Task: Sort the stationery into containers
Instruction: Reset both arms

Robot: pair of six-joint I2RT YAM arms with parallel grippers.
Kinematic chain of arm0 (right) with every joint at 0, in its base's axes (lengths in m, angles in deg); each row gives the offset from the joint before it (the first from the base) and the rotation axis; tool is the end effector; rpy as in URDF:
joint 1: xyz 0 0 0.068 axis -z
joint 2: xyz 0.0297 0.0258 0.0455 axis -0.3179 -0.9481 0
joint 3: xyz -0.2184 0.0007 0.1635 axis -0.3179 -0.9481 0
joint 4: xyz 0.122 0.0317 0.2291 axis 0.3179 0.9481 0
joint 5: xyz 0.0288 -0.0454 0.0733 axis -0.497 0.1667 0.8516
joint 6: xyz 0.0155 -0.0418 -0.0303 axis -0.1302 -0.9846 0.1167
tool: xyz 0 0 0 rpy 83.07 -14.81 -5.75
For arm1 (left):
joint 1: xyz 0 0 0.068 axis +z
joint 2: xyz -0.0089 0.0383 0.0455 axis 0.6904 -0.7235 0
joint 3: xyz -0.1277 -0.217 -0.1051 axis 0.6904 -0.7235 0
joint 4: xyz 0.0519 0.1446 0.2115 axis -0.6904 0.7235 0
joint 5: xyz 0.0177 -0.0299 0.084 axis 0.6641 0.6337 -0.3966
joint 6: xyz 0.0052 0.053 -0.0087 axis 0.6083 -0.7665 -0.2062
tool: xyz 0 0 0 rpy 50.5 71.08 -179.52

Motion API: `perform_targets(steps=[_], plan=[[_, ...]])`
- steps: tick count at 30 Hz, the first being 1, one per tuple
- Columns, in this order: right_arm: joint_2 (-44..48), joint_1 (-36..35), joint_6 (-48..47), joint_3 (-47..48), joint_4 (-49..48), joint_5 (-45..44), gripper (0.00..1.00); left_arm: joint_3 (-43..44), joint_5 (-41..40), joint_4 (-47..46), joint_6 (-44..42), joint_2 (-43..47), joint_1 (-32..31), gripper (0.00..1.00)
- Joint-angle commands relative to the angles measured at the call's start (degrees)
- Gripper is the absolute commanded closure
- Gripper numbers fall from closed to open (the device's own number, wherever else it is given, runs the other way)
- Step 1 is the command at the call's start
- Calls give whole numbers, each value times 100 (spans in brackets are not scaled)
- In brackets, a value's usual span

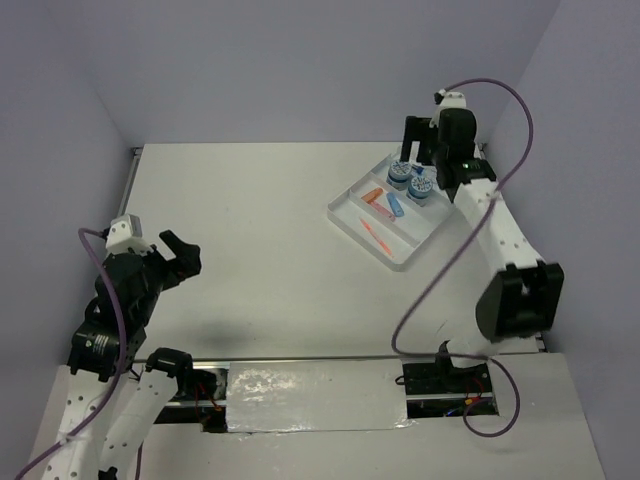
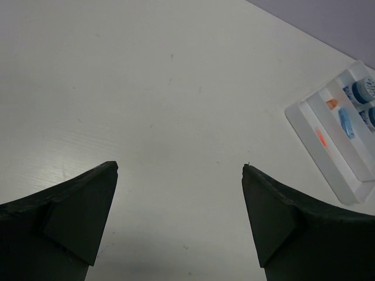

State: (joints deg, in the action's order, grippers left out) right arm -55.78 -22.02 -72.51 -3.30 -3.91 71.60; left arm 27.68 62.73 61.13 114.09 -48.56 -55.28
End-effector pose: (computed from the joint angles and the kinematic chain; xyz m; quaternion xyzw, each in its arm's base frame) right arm 0.3892 0.0204 0.3603 0.0115 0.8359 -0.0169 0.5484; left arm 0.0893 -0.0094 0.3454 -0.2217 0.7611 -0.1378 0.5938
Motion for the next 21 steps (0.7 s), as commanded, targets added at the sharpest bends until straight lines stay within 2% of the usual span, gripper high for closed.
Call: perform_targets(steps=[1,2,5,7,11,14,17,21], plan=[[1376,-441,858,-803,398,-614,0,158,-180,-56,-32,-275,360,1],[1693,-747,902,-1354,407,-684,0,184,-171,-56,-84,-345,466,1],[3219,-1197,1051,-2112,784,-887,0,237,-66,-65,-190,-662,792,1],[3776,-1329,1201,-2386,1387,-914,0,298,13,-73,-260,-776,880,1],[5628,-1515,965,-2870,1646,-283,0,413,40,-12,-313,-987,889,1],[6447,-1523,894,-2828,2181,-369,0,571,110,58,-375,-1040,881,1],[6950,-1532,973,-2704,2647,-291,0,799,329,190,-515,-1023,880,1],[7356,-1532,929,-2643,3165,-183,0,1255,172,690,-647,-848,889,1]])
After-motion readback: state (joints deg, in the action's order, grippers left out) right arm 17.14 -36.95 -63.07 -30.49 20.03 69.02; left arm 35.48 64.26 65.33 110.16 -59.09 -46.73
